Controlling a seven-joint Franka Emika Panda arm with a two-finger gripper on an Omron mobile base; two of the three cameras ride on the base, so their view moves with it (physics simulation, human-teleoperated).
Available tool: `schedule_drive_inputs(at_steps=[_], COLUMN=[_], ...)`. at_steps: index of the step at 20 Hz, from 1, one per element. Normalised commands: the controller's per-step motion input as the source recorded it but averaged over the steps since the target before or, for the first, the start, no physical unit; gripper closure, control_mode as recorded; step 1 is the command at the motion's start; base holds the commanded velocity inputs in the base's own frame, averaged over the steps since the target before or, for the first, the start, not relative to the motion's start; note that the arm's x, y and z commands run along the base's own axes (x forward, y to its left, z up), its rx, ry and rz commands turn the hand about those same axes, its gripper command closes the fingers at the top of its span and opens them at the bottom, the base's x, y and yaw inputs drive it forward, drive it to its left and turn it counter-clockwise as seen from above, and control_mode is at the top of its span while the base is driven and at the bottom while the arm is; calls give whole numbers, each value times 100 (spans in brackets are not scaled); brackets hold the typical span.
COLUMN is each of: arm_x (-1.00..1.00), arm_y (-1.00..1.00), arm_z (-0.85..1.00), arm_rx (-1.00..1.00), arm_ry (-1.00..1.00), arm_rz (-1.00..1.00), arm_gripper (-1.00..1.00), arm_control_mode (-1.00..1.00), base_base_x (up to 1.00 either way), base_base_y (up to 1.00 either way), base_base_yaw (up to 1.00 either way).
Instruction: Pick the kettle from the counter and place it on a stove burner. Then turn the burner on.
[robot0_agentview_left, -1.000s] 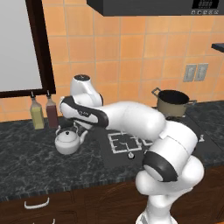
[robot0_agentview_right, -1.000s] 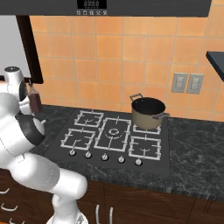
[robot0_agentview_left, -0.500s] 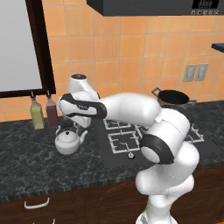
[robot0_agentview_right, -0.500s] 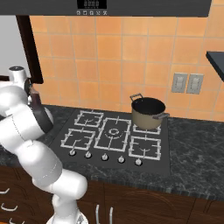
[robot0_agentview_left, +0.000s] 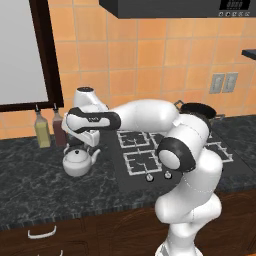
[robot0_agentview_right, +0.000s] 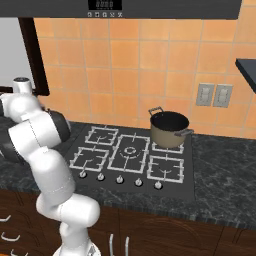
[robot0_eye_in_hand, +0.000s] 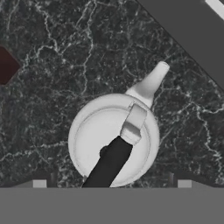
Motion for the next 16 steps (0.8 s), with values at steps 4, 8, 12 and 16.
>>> schedule_drive_inputs(at_steps=[4, 8, 12, 16], arm_x=[11, 9, 0, 0], arm_y=[14, 13, 1, 0], arm_z=[-14, -12, -10, -8], arm_rx=[0, 0, 0, 0], arm_ry=[3, 2, 3, 2], arm_rz=[0, 0, -5, -6], arm_gripper=[-100, -100, -100, 100], arm_control_mode=[-100, -100, -100, -100], base_base_x=[0, 0, 0, 0], base_base_y=[0, 0, 0, 0], base_base_yaw=[0, 0, 0, 0])
